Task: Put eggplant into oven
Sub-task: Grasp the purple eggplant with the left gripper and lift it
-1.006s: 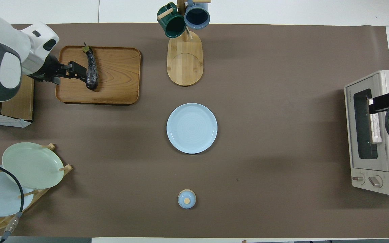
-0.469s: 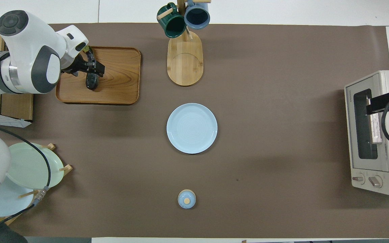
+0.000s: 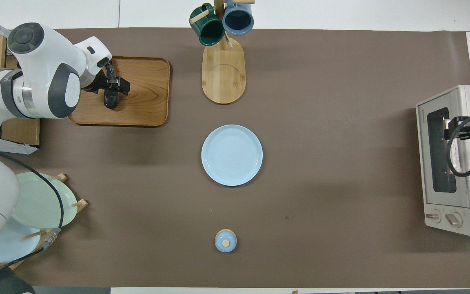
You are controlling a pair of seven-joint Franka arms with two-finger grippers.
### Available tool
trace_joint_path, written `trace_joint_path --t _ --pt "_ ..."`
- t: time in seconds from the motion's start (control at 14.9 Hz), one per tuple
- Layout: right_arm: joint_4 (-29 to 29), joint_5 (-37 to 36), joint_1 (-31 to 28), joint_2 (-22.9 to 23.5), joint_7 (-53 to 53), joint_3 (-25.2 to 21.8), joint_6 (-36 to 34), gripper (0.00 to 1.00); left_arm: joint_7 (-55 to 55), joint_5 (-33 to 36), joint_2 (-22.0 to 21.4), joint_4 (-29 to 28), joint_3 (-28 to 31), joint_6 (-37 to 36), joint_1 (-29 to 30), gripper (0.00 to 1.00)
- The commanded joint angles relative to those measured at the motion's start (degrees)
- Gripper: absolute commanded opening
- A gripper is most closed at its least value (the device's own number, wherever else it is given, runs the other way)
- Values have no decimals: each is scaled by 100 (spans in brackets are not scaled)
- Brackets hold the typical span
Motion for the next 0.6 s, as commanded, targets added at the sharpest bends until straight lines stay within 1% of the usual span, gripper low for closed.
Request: trace_joint_path --t 0.0,0.13,0.27,0.34,0.54 --pt "-762 27 -88 -401 -63 -2 405 0 30 175 -99 -194 44 139 -48 99" --pt "-983 -113 -325 -437 -80 7 773 0 39 358 -99 -203 35 60 -48 95" --pt "-1071 -402 -352 -376 -80 7 862 0 39 394 -108 -203 35 25 -57 90" --pt "-1167 -551 -352 -366 -80 7 976 0 39 395 -116 -203 35 7 -57 84" --pt "-1387 -658 -378 -262 -80 -2 1126 0 30 377 -134 -221 35 7 -92 66"
